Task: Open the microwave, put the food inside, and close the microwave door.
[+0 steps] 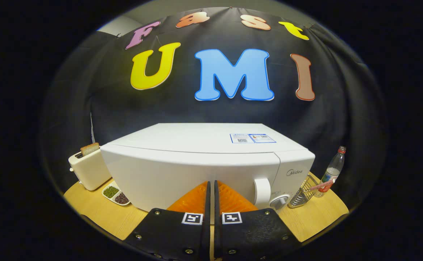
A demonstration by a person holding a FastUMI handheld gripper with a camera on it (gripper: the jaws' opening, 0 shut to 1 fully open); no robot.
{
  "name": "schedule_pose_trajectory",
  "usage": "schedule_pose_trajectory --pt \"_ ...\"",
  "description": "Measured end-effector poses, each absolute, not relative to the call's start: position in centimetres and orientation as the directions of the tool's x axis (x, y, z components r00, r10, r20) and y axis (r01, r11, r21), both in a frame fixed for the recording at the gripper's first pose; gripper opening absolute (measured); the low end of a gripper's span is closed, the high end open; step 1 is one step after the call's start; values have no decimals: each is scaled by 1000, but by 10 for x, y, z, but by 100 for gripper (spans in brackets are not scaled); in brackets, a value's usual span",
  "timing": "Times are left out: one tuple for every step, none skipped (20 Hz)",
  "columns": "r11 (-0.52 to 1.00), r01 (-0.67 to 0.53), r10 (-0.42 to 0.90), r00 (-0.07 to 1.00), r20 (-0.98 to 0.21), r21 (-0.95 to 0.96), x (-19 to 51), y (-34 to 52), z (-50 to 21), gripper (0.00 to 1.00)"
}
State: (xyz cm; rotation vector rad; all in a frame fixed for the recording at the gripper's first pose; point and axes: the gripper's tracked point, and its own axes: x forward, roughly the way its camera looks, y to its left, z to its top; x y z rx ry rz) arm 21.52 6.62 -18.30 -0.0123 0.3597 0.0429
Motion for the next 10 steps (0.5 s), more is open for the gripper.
schedule_pose_trajectory --pt "999 -45 39 941 -337 -10 208 65 -174 5" --pt "999 -47 42 945 -325 -10 202 65 -166 5" --pt "999 -47 42 949 -314 -9 194 64 -158 5" --pt "999 -43 39 953 -300 -7 187 63 -150 5" --pt "999 -41 38 957 -287 -4 179 62 -141 5" --pt "999 -38 36 960 -277 -2 169 60 -135 5" --pt "999 -38 37 962 -269 2 160 61 -128 5" --pt "999 -38 38 965 -261 5 151 61 -122 5" --pt "999 -36 36 966 -254 6 142 60 -116 5" --pt "999 -37 37 968 -248 6 131 60 -112 5"
